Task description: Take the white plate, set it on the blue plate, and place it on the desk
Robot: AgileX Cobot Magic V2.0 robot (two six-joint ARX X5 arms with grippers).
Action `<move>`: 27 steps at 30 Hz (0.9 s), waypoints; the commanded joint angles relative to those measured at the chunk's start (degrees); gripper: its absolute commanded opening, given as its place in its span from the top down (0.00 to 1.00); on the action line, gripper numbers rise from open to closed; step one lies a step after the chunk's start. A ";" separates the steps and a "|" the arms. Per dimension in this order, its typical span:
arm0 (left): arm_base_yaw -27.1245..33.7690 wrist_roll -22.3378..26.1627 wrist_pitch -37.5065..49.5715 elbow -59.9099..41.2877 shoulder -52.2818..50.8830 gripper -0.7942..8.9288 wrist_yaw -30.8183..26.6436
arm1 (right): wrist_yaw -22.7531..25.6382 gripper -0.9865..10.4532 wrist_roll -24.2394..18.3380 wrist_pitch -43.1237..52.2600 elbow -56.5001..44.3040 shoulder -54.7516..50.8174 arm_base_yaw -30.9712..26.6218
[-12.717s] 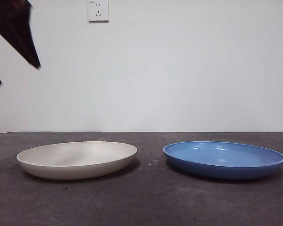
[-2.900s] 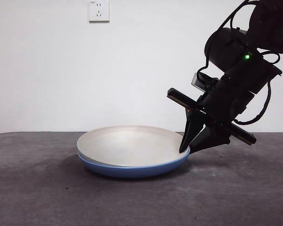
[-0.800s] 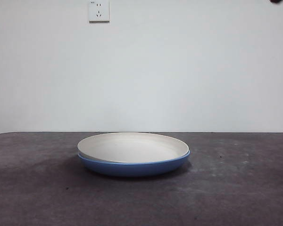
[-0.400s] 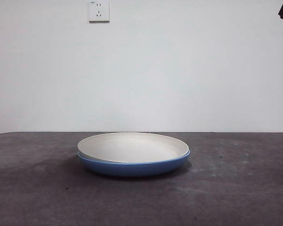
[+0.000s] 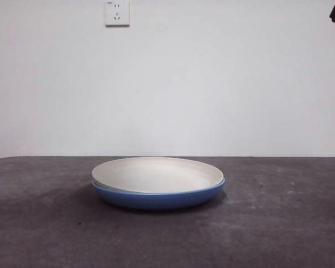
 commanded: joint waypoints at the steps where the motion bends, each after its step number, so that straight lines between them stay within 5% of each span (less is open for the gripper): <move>1: -0.44 0.63 0.48 0.55 0.37 0.90 0.22 | -0.11 0.91 -0.66 0.63 0.96 0.35 0.39; 8: 1.70 2.21 3.76 0.52 -2.47 0.90 -2.03 | -0.11 0.91 -0.68 0.63 0.96 0.35 0.39; 17: 21.24 3.06 30.75 -6.16 -15.08 0.90 -5.95 | -0.11 0.91 -0.68 0.63 0.96 0.35 0.39; 27: 30.82 3.89 45.62 -26.82 -32.48 0.90 -24.48 | -0.11 0.91 -0.66 0.63 0.96 0.35 0.39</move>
